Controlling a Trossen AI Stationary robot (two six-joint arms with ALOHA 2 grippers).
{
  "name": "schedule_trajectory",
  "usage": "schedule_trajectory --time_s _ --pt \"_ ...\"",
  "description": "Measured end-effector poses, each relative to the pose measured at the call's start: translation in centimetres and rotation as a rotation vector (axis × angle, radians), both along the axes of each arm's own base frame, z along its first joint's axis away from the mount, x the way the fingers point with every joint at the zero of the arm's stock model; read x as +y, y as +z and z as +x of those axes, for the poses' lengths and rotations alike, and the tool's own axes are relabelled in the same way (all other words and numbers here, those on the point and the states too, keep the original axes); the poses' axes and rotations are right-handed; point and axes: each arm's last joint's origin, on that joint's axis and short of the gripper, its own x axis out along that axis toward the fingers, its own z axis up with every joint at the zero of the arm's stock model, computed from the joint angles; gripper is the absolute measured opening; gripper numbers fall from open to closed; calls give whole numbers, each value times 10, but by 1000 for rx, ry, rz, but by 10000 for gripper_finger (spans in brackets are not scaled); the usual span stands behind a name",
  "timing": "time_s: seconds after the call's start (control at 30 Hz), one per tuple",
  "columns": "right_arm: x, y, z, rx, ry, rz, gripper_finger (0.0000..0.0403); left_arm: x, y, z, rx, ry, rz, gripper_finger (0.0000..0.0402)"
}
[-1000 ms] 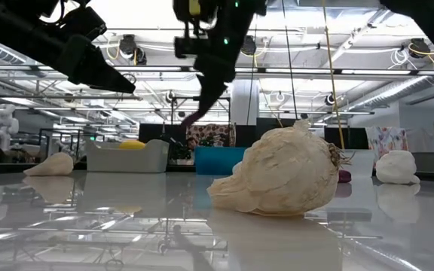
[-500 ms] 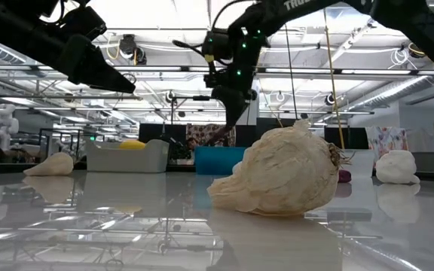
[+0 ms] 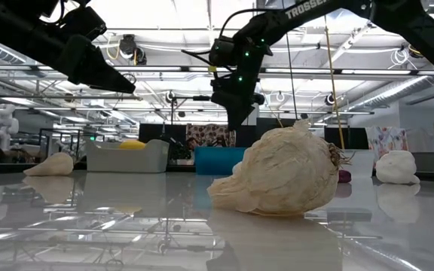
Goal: Sort produce into baskets
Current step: Put the eggplant into the blue bin
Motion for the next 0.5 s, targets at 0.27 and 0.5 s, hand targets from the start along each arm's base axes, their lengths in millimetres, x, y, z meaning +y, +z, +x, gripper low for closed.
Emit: schedule_trajectory --time_s 0.27,0.5 --pt "20 -3 -7 93 -5 124 143 0 0 0 2 0 0 327" --pt "73 -6 -23 378 85 386 153 0 -1 0 8 0 1 327"
